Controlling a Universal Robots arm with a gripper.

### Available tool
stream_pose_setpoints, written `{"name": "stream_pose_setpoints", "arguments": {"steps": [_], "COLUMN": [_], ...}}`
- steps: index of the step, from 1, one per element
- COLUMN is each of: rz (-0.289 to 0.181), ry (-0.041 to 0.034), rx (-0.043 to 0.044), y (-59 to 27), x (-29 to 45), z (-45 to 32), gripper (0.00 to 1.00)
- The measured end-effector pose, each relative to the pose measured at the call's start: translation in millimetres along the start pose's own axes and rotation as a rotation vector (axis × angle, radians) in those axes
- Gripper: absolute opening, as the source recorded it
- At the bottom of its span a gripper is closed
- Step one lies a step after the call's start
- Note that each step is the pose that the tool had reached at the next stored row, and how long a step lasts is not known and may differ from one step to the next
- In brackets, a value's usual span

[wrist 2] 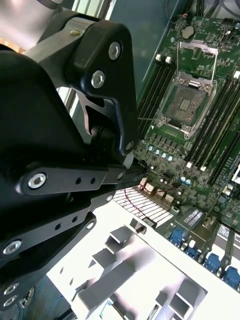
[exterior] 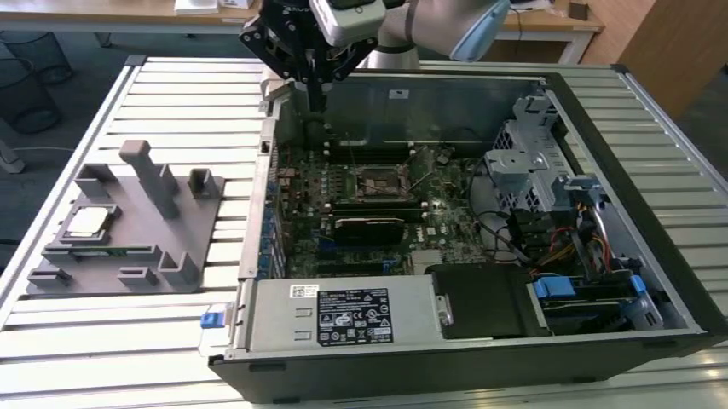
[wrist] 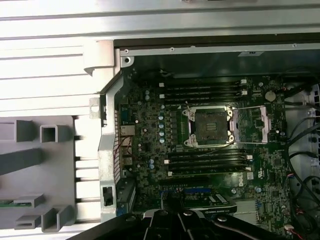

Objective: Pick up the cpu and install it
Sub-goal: 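Reach for the cpu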

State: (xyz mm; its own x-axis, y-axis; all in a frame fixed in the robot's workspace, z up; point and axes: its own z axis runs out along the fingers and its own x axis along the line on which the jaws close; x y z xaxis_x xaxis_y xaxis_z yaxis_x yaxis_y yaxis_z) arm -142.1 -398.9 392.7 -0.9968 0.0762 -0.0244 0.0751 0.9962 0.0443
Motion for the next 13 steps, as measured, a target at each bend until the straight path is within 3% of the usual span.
{"name": "stream_pose_setpoints", "arguments": {"steps": [13], "rz": [0.000], "ry": [0.0015], "rx": [0.0001], "y": [-0.7], "x": [8.4], "z": [0.7], "gripper": [0.11]}}
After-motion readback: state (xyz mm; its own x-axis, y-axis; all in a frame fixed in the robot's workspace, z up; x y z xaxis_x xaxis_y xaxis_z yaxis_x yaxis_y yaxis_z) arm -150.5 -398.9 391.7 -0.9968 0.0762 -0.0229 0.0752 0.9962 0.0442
